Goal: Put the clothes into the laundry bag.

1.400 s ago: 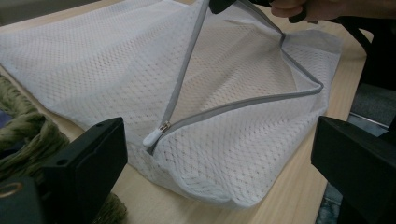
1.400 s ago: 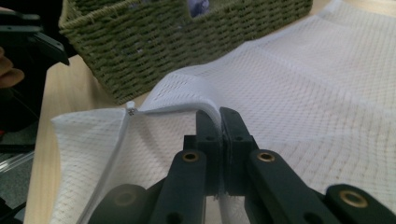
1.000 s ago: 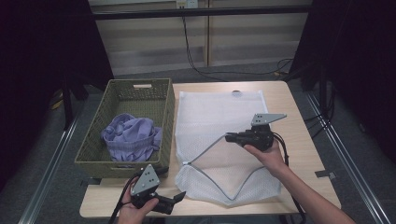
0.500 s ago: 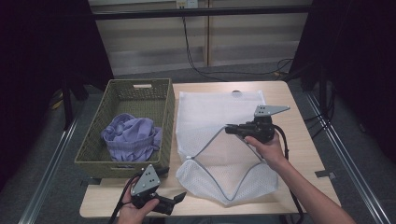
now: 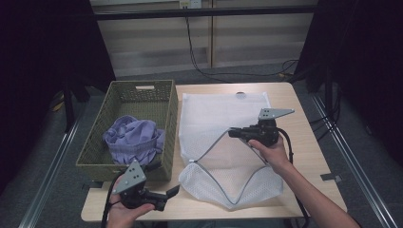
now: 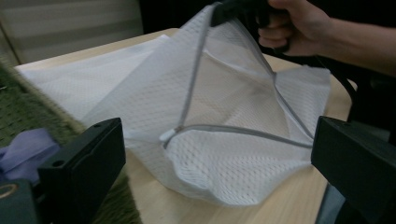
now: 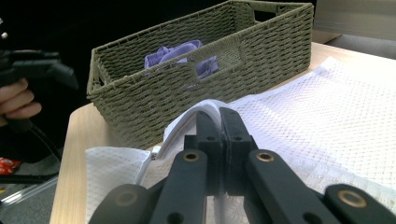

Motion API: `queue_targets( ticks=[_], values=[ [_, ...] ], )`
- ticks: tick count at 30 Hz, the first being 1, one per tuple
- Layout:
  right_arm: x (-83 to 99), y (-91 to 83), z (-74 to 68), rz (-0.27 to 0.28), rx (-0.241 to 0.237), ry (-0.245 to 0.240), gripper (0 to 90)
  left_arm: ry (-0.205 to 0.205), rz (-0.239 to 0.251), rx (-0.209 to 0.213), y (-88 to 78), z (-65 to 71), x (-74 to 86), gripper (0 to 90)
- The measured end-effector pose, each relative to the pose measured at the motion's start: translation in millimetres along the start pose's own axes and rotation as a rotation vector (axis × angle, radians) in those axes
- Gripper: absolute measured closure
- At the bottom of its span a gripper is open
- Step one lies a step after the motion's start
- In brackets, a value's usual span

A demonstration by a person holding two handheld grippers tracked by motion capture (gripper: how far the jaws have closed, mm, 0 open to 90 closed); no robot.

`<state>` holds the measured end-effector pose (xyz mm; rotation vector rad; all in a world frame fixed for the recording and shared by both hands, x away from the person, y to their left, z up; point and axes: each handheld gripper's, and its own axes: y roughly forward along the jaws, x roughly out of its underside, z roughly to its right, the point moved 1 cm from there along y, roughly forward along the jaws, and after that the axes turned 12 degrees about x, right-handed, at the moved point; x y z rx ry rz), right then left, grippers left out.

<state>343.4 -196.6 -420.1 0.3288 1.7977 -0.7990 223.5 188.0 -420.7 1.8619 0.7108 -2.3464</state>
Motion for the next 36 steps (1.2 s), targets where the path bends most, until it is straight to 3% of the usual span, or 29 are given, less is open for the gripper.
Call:
queue_targets(
  ticks=[1, 3, 7, 9, 11, 14, 17, 21, 23, 26, 27, 30, 32, 35, 36],
  values=[
    [0.2, 0.4, -0.2, -0.002, -0.002, -0.003, 88.3, -0.022, 0.009, -0.04, -3.3, -6.4, -1.0, 3.2],
    [0.7, 0.9, -0.9, -0.007, 0.001, -0.009, 88.3, -0.037, 0.016, -0.069, -7.9, -11.5, -2.9, 3.2],
    [2.3, 1.2, -0.9, -0.013, 0.002, -0.009, 88.3, -0.034, 0.021, -0.073, -16.6, -16.7, -10.9, 3.1],
    [3.1, 1.2, -0.3, -0.014, 0.002, -0.006, 88.2, -0.001, 0.023, -0.079, -25.1, -19.9, -20.9, 3.2],
    [3.4, 1.1, -0.2, -0.015, 0.002, -0.008, 88.2, -0.006, 0.018, -0.082, -27.9, -21.7, -24.7, 3.2],
    [4.2, 0.5, -0.9, -0.018, 0.003, -0.011, 88.2, -0.008, -0.03, -0.101, -35.4, -31.9, -34.2, 3.6],
    [4.5, -0.1, -0.7, -0.019, 0.0, -0.02, 88.2, -0.016, -0.093, -0.152, -39.8, -48.5, -38.7, 4.9],
    [5.3, -0.7, -0.4, -0.022, 0.001, -0.021, 88.2, -0.023, -0.074, -0.174, -43.0, -65.0, -40.1, 5.4],
    [5.9, -0.9, -0.4, -0.025, 0.0, -0.019, 88.1, -0.061, -0.069, -0.184, -45.8, -76.9, -41.5, 5.4],
    [6.1, -0.7, -0.3, -0.026, 0.0, -0.02, 88.1, -0.043, -0.069, -0.18, -46.4, -84.6, -43.0, 5.3],
    [6.3, -0.1, -0.3, -0.027, -0.003, -0.02, 88.1, -0.054, -0.069, -0.2, -46.0, -93.1, -44.9, 5.9],
    [6.6, 0.5, -0.3, -0.03, -0.003, -0.021, 88.1, -0.076, -0.072, -0.215, -45.1, -100.6, -47.5, 8.3],
    [6.6, 1.1, -0.3, -0.032, -0.005, -0.023, 88.1, -0.052, -0.095, -0.227, -43.7, -106.0, -50.7, 8.1],
    [6.5, 1.1, 0.2, -0.032, -0.006, -0.025, 88.1, -0.048, -0.106, -0.21, -40.8, -115.5, -54.7, 8.4],
    [6.6, 1.0, 0.5, -0.033, -0.007, -0.023, 88.1, -0.043, -0.114, -0.222, -39.4, -119.0, -55.7, 8.4]
  ],
)
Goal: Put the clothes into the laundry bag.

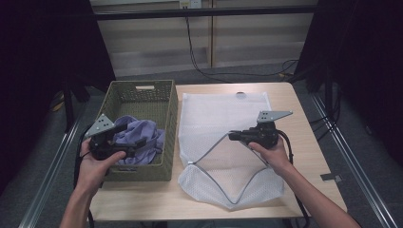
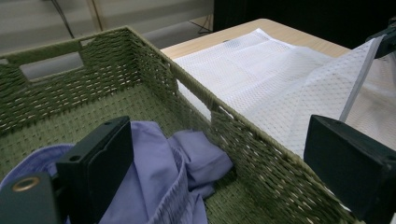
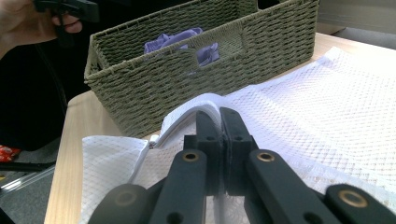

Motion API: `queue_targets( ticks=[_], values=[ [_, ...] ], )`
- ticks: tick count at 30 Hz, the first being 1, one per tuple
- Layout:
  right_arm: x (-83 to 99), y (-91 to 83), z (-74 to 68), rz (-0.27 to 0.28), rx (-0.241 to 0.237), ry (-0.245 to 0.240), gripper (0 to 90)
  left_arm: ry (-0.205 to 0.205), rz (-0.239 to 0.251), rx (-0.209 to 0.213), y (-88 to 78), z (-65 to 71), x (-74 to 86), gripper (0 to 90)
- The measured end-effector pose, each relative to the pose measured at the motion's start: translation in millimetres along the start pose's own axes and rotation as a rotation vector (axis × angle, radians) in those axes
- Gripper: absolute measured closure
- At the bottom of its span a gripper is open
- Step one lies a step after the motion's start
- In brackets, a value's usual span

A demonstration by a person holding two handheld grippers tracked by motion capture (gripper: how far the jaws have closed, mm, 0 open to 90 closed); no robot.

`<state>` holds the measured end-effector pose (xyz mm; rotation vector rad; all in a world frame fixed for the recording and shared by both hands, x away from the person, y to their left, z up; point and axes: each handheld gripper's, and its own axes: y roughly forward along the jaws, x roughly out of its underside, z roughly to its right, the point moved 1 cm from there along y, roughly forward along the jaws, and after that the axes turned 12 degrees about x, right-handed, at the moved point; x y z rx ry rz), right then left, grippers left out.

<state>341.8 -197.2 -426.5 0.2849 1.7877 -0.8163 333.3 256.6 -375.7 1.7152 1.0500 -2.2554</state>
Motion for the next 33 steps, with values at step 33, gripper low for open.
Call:
queue_targets(
  ticks=[33],
  values=[
    [2.3, 3.6, 2.1, -0.035, -0.008, -0.008, 88.1, -0.108, -0.457, 0.02, 66.4, -81.5, 39.2, 3.5]
  ],
)
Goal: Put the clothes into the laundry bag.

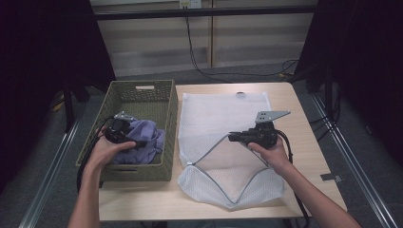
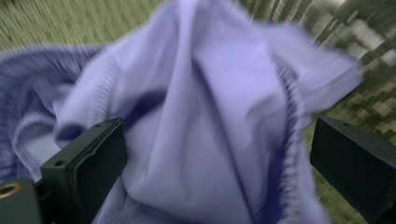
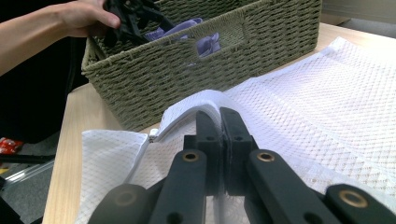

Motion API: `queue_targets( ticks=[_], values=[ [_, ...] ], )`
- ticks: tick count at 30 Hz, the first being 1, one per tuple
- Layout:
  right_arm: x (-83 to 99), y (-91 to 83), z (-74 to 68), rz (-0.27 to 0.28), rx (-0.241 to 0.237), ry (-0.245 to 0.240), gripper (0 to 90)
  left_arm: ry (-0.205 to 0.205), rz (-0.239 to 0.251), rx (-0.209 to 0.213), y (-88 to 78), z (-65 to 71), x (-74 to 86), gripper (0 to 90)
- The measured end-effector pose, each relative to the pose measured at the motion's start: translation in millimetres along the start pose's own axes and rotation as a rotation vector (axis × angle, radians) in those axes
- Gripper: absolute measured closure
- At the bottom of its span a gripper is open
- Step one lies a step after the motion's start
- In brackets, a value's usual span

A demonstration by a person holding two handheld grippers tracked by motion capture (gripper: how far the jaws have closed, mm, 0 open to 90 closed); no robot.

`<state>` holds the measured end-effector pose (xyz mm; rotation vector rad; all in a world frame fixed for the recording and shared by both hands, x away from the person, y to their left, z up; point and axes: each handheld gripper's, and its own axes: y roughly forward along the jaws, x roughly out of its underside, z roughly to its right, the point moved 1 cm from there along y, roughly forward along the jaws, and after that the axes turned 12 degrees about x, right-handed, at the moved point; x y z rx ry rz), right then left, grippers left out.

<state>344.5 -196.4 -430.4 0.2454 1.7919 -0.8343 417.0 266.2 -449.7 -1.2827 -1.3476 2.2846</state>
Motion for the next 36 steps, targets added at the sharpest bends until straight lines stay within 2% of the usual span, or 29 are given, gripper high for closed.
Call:
queue_targets(
  ticks=[2, 3, 4, 9, 12, 16, 18, 19, 21, 28, 29, 33, 34, 35, 36],
  values=[
    [0.5, 0.4, 0.7, -0.002, 0.002, 0.003, 88.0, 0.004, -0.045, 0.007, 6.7, -2.9, -0.4, 3.3],
    [0.5, 0.4, 0.7, -0.002, 0.002, 0.003, 88.0, 0.004, -0.045, 0.007, 6.7, -2.9, -0.4, 3.0],
    [1.5, 1.3, 1.2, -0.008, 0.002, 0.003, 88.0, -0.005, -0.072, 0.003, 11.8, -3.6, 0.3, 3.1],
    [3.0, 2.9, 1.2, -0.016, 0.003, 0.001, 88.0, -0.018, -0.094, -0.017, 14.9, -8.3, 1.2, 3.1],
    [2.9, 3.1, 0.9, -0.017, 0.002, -0.002, 88.0, -0.032, -0.153, -0.025, 22.3, -8.6, 3.2, 2.3],
    [3.2, 3.2, 1.5, -0.019, 0.003, -0.002, 88.0, -0.055, -0.192, -0.039, 27.7, -10.4, 5.5, 1.4],
    [3.2, 3.1, 1.6, -0.02, 0.002, -0.002, 88.0, -0.059, -0.23, -0.033, 31.5, -12.0, 6.7, 1.2],
    [3.2, 3.2, 1.7, -0.02, 0.001, -0.003, 88.0, -0.047, -0.25, -0.037, 33.4, -12.4, 6.9, 1.0],
    [3.1, 3.0, 1.8, -0.02, 0.001, -0.002, 88.1, -0.056, -0.264, -0.041, 37.3, -11.3, 8.0, 0.2],
    [4.7, 2.9, 3.3, -0.024, 0.002, -0.004, 88.0, -0.079, -0.266, -0.044, 39.9, -13.5, 10.8, 0.0],
    [5.0, 2.7, 3.8, -0.022, 0.003, -0.003, 88.0, -0.098, -0.239, -0.051, 41.4, -13.2, 11.7, 0.0],
    [5.2, 2.4, 4.2, -0.023, 0.006, -0.001, 88.0, -0.136, -0.273, -0.058, 39.8, -14.0, 10.3, 0.1],
    [5.1, 2.3, 4.1, -0.023, 0.006, -0.001, 88.0, -0.12, -0.271, -0.06, 39.4, -15.2, 9.2, 1.6],
    [5.1, 2.1, 4.0, -0.023, 0.006, -0.001, 88.0, -0.131, -0.29, -0.053, 36.8, -14.9, 7.8, 5.5],
    [4.9, 2.1, 4.0, -0.022, 0.006, 0.0, 88.0, -0.137, -0.283, -0.06, 35.3, -15.0, 7.2, 9.1]
  ],
)
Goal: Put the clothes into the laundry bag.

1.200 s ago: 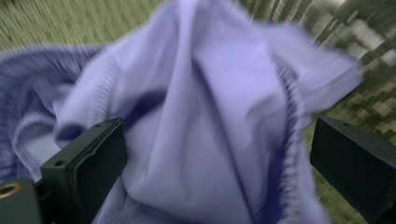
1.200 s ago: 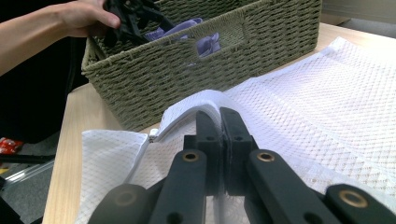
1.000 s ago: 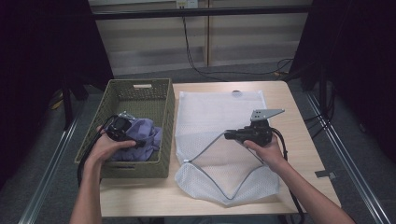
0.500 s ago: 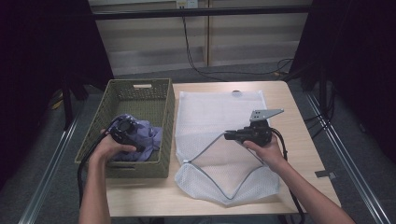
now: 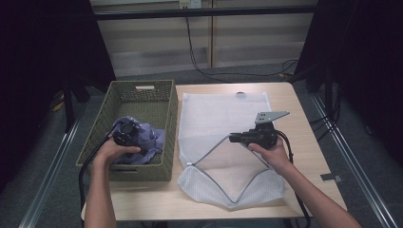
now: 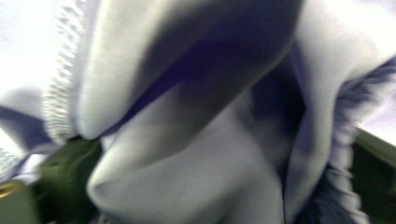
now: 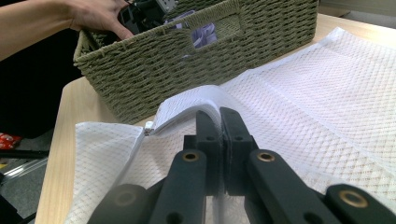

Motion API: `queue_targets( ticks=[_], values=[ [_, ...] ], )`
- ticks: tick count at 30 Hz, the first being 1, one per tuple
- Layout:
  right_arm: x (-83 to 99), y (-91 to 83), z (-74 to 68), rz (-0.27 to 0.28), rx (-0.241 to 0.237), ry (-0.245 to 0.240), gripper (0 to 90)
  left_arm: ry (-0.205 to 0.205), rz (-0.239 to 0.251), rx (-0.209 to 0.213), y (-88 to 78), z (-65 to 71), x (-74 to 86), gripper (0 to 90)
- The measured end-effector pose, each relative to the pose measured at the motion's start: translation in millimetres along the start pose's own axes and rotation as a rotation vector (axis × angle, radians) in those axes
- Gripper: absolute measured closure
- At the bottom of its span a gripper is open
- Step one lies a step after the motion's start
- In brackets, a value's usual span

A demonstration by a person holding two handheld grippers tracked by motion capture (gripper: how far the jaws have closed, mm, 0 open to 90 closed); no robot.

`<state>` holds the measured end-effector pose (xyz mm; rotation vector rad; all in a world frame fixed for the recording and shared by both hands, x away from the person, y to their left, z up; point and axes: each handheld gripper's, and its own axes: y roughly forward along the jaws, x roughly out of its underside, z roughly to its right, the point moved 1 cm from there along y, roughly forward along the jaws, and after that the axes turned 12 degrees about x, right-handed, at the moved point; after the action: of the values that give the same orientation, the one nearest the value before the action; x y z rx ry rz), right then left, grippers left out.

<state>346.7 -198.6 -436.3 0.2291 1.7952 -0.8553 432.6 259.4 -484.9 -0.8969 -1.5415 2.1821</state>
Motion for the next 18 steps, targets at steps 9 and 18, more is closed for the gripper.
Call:
queue_targets(
  ticks=[9, 18],
  values=[
    [-0.5, 1.0, 0.3, -0.002, 0.007, -0.004, 88.1, -0.018, -0.013, 0.04, -9.6, 4.6, -2.2, 57.5],
    [-0.5, 1.8, -0.2, -0.004, 0.004, -0.004, 88.1, 0.003, -0.037, 0.05, -14.3, 8.4, -6.7, 78.0]
  ],
)
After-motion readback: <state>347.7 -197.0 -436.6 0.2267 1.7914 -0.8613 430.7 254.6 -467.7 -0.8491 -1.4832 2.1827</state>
